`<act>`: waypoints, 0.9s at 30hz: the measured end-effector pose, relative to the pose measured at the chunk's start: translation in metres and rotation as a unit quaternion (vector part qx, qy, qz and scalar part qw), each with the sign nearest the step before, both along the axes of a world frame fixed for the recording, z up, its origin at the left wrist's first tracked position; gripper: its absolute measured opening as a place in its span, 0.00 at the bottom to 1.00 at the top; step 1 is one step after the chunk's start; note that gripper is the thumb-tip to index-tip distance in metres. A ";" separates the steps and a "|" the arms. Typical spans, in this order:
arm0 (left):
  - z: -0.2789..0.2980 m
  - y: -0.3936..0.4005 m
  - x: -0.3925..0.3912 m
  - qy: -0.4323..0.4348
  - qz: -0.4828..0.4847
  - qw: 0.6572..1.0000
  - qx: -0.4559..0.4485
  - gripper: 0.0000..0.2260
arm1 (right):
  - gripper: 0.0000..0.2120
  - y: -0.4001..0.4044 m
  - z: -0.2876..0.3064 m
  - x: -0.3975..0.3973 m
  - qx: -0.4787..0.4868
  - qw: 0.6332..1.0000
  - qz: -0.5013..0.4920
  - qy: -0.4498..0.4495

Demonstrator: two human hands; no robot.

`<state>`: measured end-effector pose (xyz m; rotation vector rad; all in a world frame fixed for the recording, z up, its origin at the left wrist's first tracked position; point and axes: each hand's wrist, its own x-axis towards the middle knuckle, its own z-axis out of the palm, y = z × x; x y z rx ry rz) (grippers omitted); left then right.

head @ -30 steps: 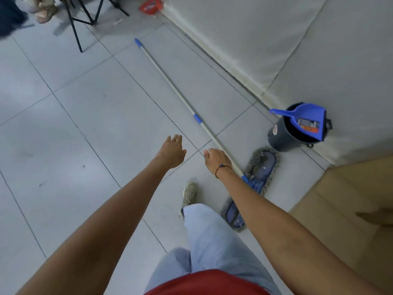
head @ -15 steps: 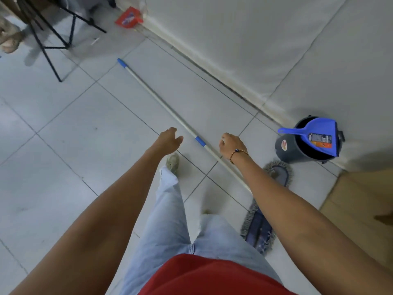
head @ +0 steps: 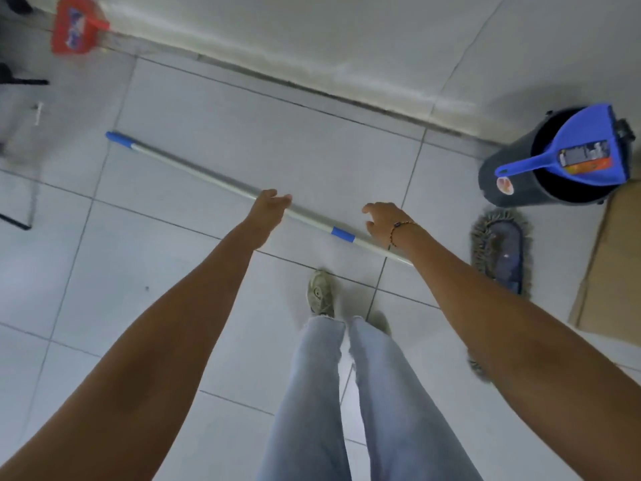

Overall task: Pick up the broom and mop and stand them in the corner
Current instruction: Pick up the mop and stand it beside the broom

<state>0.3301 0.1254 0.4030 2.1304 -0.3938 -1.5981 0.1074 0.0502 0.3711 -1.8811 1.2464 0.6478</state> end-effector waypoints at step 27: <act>-0.473 -0.037 0.044 0.123 0.433 0.893 -0.009 0.20 | 0.22 -0.014 -0.487 0.029 0.152 0.980 0.120 0.035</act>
